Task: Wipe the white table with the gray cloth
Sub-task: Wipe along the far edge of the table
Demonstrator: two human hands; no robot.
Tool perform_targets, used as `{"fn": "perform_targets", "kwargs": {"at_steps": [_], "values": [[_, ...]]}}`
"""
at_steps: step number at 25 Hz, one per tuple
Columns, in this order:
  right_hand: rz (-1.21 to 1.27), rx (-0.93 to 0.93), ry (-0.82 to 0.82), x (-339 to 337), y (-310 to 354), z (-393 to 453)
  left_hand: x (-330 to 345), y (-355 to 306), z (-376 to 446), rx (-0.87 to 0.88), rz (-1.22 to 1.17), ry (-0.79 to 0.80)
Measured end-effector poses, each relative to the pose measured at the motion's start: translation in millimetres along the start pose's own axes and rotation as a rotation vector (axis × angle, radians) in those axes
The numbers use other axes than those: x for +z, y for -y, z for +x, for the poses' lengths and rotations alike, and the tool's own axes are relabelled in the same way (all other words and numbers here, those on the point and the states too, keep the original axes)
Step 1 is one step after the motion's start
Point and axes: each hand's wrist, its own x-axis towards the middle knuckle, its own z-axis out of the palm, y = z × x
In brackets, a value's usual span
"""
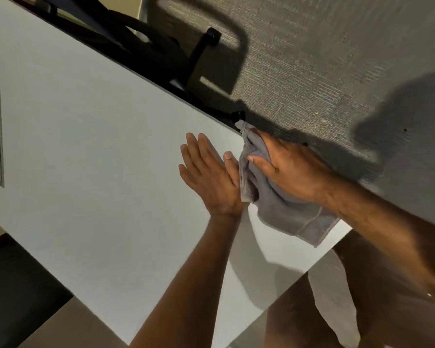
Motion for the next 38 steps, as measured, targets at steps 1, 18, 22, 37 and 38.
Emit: {"fn": "perform_targets", "kwargs": {"at_steps": [1, 18, 22, 37, 38], "values": [[0.022, -0.009, 0.004, 0.2, 6.2, 11.1, 0.2, 0.6, 0.2, -0.005, 0.013, 0.017], [0.238, -0.078, 0.018, 6.3, 63.8, 108.9, -0.4, 5.2, -3.2, 0.050, 0.120, 0.061], [0.260, -0.028, 0.000, 2.5, 32.3, 50.9, 0.8, 6.5, -2.7, 0.050, 0.127, 0.078], [-0.865, -0.005, -0.445, 103.1, -11.4, -95.1, -12.0, 41.4, -20.7, -0.009, -0.638, -0.229], [-0.883, -0.050, -0.398, 116.3, -9.2, -98.9, -16.4, 56.8, -28.4, -0.044, -0.622, -0.253]]}}
